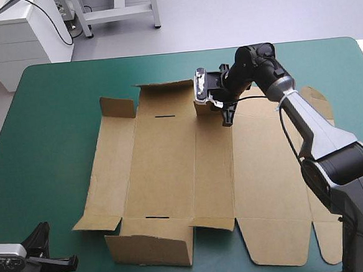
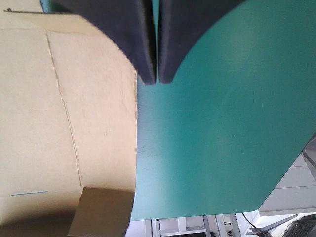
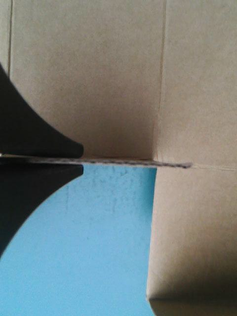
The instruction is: Fold the box
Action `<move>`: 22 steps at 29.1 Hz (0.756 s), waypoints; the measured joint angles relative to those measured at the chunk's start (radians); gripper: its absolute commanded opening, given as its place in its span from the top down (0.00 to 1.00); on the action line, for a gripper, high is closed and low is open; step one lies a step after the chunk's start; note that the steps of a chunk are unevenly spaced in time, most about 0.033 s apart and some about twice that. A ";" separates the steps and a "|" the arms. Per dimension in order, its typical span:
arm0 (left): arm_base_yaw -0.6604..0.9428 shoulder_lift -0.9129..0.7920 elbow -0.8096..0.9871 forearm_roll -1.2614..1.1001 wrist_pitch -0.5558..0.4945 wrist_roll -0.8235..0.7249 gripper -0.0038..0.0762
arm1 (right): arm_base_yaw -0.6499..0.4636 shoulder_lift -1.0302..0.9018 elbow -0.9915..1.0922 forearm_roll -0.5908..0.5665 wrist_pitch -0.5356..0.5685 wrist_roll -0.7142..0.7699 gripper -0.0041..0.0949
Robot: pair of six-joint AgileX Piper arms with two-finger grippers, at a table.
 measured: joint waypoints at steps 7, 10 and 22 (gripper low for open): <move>0.000 0.000 0.000 0.000 0.000 0.000 0.96 | 0.011 0.054 0.000 -0.004 -0.020 -0.021 0.98; 0.000 0.000 0.000 0.000 0.000 0.000 0.96 | 0.011 0.061 0.000 0.003 -0.029 0.000 0.95; 0.000 0.000 0.000 0.000 0.000 0.000 0.96 | 0.012 0.061 -0.005 0.034 -0.059 0.111 0.52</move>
